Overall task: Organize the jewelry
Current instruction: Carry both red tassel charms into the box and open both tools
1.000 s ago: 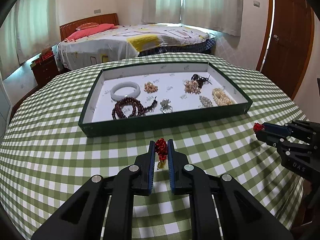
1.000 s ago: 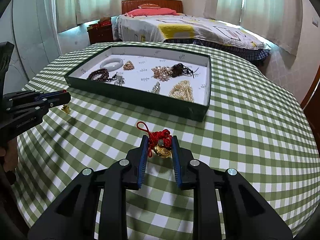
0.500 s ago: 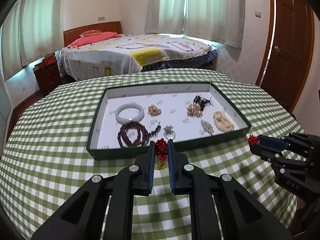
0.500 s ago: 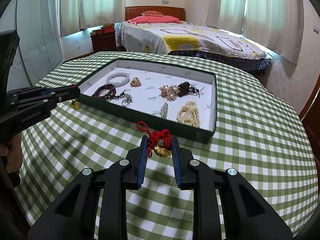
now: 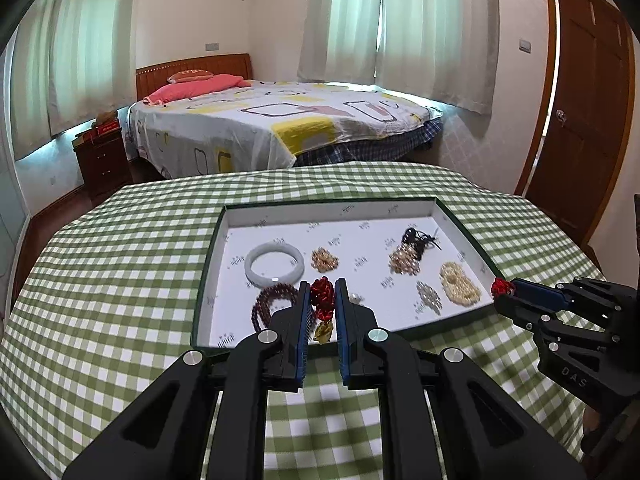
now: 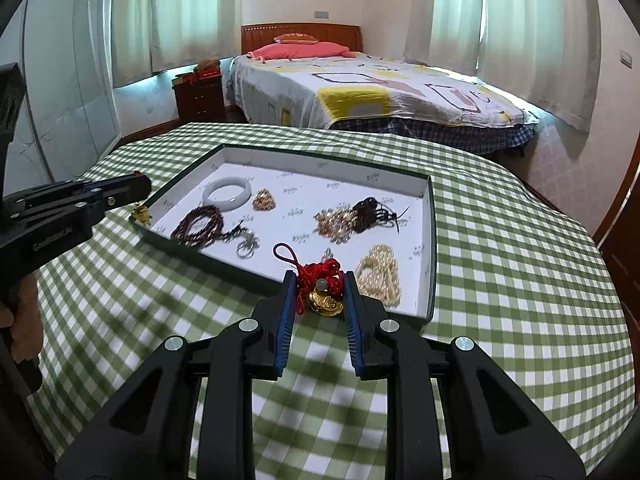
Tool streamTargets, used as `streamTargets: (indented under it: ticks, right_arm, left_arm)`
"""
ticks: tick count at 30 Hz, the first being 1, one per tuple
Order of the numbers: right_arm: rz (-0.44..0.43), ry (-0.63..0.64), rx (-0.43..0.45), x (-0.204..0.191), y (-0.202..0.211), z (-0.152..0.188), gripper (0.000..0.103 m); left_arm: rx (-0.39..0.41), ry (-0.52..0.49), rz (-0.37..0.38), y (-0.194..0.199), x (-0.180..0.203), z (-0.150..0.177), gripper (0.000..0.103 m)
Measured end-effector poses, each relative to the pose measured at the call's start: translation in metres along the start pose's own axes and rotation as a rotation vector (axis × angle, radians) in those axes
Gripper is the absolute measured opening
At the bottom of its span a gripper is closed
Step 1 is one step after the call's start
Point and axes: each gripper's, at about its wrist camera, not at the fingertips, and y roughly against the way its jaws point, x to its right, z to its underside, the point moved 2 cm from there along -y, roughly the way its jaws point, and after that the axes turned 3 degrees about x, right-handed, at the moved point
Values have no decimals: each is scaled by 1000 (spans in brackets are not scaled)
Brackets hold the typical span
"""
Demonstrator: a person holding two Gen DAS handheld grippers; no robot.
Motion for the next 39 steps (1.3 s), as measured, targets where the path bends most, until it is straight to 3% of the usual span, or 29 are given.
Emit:
streamTargets:
  ticks: [11,20,32,39]
  right_arm:
    - [14,-43,43,8,-33,-42,23]
    - [0,-64,65,8,-80,-86,23]
    - [9,-107,-123,20,-175,-88,23]
    - [-16,-155,-221,28,-195,-87,25]
  left_arm:
    - [20,-10,-12,-29,-6,-27,13]
    - [35,-34,-39,-78,-7,-62,13]
    - [-188,-16,-86,-178,-21,-59,13]
    - [-290,35,-95,-199,-32,-52,14]
